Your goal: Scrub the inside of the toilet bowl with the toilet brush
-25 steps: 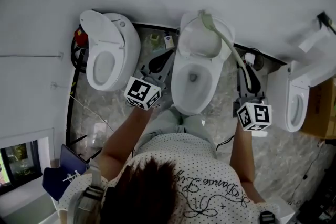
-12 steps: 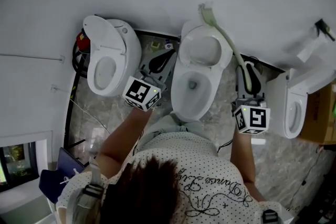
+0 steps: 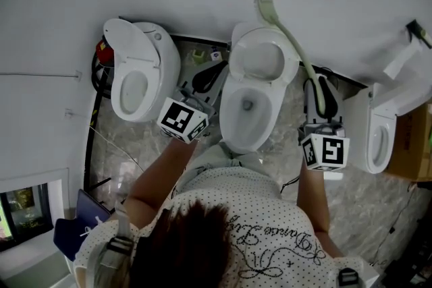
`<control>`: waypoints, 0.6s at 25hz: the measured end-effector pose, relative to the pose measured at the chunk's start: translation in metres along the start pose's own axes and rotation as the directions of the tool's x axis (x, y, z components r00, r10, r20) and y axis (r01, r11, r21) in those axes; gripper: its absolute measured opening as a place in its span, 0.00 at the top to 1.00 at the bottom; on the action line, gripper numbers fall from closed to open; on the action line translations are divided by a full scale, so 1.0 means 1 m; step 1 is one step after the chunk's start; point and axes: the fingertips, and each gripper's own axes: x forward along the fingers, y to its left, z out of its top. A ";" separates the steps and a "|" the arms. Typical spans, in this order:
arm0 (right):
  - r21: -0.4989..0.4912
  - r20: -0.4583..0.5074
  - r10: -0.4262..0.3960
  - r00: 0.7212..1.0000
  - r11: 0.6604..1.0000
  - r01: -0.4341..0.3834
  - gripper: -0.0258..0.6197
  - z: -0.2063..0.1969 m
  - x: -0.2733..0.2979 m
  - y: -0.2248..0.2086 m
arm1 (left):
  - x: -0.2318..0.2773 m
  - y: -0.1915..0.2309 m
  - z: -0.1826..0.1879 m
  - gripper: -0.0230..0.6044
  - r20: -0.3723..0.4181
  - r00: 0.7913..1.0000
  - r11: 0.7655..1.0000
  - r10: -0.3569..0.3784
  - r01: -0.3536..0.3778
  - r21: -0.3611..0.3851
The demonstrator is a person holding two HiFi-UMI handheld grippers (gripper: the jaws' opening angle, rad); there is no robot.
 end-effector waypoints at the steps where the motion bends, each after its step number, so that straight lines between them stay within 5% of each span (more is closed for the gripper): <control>1: -0.001 -0.002 -0.001 1.000 1.000 0.001 0.79 0.000 0.001 0.000 | 0.000 0.001 0.000 0.96 0.002 1.000 1.000 0.000 0.000 -0.001; 15: -0.008 0.006 -0.016 1.000 1.000 0.016 0.79 0.006 -0.009 0.005 | -0.003 -0.004 0.001 0.96 0.006 1.000 1.000 -0.002 0.002 -0.003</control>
